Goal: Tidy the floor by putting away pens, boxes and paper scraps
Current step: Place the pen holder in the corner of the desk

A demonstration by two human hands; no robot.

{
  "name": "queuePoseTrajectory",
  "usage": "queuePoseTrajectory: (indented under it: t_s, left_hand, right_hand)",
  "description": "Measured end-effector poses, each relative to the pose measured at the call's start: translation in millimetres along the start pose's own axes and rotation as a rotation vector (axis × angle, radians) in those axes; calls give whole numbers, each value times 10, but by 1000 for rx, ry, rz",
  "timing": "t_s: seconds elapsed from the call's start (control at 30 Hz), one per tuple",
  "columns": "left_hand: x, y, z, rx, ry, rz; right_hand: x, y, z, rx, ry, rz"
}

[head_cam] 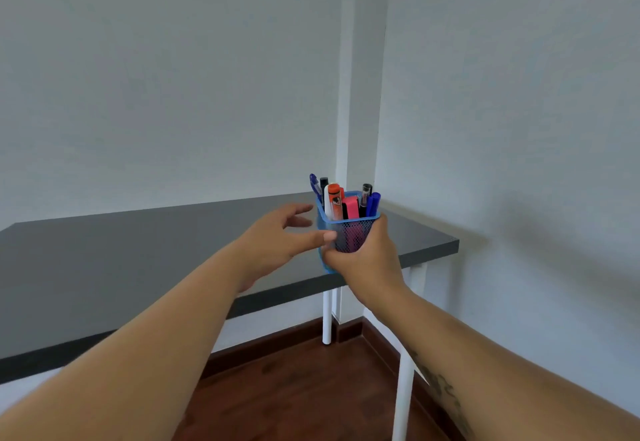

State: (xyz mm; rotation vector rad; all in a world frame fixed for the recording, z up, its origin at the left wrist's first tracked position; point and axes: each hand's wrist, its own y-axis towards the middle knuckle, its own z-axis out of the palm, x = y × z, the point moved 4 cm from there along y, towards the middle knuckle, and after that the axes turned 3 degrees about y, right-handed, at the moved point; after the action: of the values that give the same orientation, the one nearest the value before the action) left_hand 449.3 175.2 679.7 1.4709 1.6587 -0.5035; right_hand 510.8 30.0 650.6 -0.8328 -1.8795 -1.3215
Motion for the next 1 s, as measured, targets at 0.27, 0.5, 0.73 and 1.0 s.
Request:
queuePoseTrajectory:
  t_s: [0.27,0.5,0.73,1.0]
  left_hand:
    - [1351,629,-165,-33,647,-372]
    - [1550,1263,-14,-20,871,-440]
    - [1807,2089,-65,-47,899,-532]
    - [2240,2963,-235,-52,933,-579]
  right_hand:
    - [-706,1046,141,3,-92,205]
    - [-1383,1703,308,-36,-31,301]
    - [-2032,2512,501,-45,-20,328]
    - [-2671,3628,846,-53,-241,293]
